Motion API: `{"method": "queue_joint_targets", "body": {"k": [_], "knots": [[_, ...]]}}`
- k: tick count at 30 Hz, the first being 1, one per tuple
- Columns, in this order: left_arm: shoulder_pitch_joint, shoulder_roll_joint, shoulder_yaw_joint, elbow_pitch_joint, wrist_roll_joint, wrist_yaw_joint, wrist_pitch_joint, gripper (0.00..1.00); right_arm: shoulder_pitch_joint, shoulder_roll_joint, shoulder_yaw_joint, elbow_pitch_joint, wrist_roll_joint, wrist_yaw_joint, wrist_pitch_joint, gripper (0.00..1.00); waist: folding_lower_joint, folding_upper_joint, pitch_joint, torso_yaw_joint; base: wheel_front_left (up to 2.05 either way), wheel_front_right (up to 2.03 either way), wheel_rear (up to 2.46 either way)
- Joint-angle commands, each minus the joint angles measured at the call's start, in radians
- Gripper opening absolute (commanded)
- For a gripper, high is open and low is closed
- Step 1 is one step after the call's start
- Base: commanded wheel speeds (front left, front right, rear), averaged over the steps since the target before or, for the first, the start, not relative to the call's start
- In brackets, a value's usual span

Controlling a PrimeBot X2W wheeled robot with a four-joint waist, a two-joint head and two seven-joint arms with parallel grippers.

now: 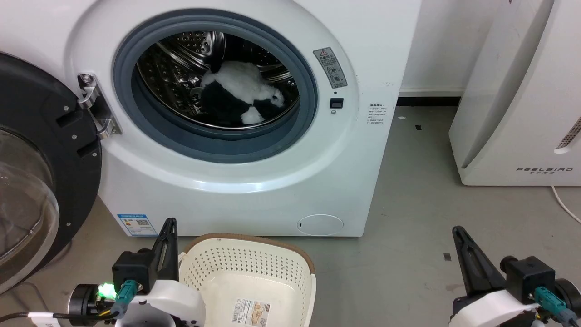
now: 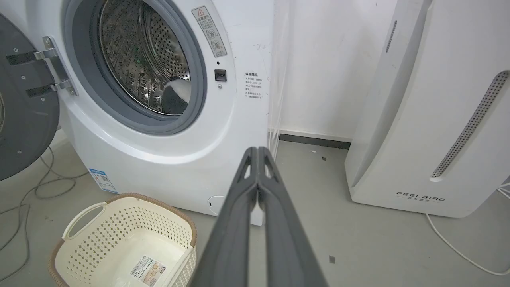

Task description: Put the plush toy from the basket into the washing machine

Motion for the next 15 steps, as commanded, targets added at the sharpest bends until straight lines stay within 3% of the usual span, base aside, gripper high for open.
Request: {"method": "queue_joint_targets", "body": {"k": [1, 15], "knots": [[0.014, -0.003, 0.004, -0.008, 0.008, -0.005, 0.007, 0.0, -0.02, -0.001, 0.004, 0.003, -0.005, -0.001, 0.005, 0.0, -0.0001, 0.0, 0.0, -0.001, 0.0, 0.0, 0.0], [0.017, -0.008, 0.005, -0.025, 0.015, -0.015, 0.037, 0.0, -0.029, -0.001, 0.012, 0.006, -0.022, -0.001, 0.036, 0.0, -0.0001, 0.0, -0.003, -0.008, 0.0, 0.0, 0.0]]}}
